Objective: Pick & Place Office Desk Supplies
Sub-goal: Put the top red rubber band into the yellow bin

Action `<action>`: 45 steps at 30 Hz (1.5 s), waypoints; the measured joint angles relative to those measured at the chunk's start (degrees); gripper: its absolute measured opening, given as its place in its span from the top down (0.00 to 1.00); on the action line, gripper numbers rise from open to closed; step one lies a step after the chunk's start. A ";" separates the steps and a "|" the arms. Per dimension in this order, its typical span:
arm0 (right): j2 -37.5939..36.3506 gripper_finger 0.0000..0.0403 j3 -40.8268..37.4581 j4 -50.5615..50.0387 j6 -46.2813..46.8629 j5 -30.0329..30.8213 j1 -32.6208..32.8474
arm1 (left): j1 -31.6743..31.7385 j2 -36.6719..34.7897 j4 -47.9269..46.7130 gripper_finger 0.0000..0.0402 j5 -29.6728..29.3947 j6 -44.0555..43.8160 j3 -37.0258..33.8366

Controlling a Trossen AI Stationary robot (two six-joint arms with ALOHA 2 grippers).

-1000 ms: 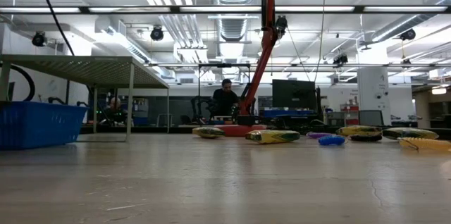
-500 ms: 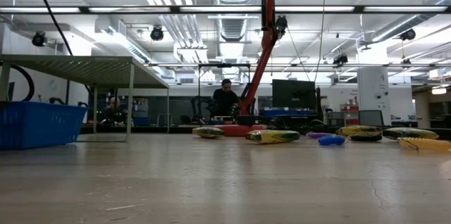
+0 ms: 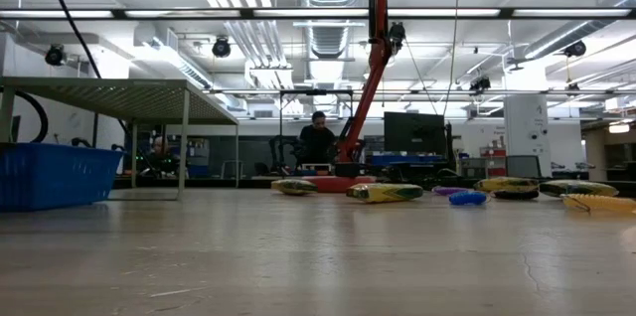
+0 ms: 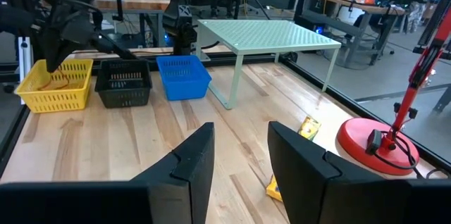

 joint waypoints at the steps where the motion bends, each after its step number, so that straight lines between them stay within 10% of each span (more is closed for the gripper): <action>1: 0.00 0.67 0.00 0.00 0.00 0.01 0.01 | 0.01 -0.02 0.07 0.99 -0.03 0.71 0.00; 22: 0.00 0.68 0.00 0.00 0.00 0.00 0.00 | 0.04 -0.04 -3.97 0.97 -0.86 -2.01 -0.41; 45: 0.00 0.69 0.00 0.00 0.00 0.01 0.00 | 0.04 -0.07 4.36 0.58 -0.25 -4.44 -4.87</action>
